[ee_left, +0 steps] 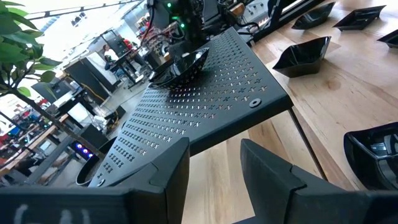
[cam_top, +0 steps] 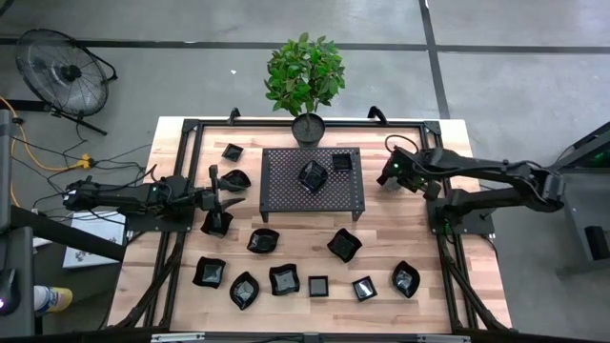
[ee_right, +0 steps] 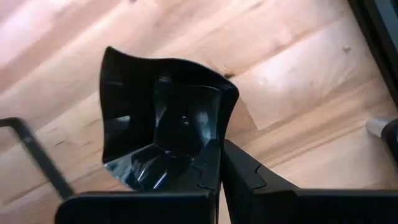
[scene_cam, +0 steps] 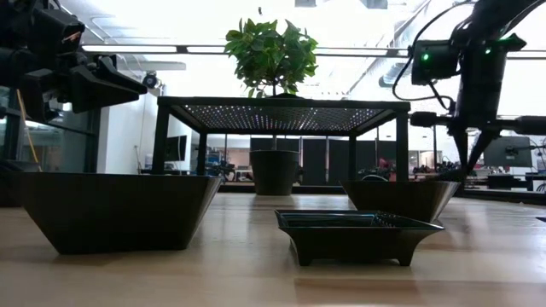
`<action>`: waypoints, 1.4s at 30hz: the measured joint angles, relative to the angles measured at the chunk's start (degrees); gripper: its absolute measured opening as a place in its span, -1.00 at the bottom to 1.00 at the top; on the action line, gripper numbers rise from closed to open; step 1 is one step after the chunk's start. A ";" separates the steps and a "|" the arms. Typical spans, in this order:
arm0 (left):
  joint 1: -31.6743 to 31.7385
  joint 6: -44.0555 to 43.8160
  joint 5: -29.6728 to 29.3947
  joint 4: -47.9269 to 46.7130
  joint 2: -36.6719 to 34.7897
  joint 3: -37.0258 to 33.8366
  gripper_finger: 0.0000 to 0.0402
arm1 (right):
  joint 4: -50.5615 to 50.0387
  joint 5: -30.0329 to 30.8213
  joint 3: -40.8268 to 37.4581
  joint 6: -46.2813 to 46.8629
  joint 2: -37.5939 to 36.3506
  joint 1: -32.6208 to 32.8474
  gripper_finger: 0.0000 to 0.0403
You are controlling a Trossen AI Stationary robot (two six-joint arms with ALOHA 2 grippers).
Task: Pick & Place Mini shaped plates
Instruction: Put the black distorted square plate on the shelf
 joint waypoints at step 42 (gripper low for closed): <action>0.00 -0.02 -0.01 -0.01 -0.02 0.00 -0.30 | -4.36 0.08 37.71 -31.12 5.95 11.68 -1.00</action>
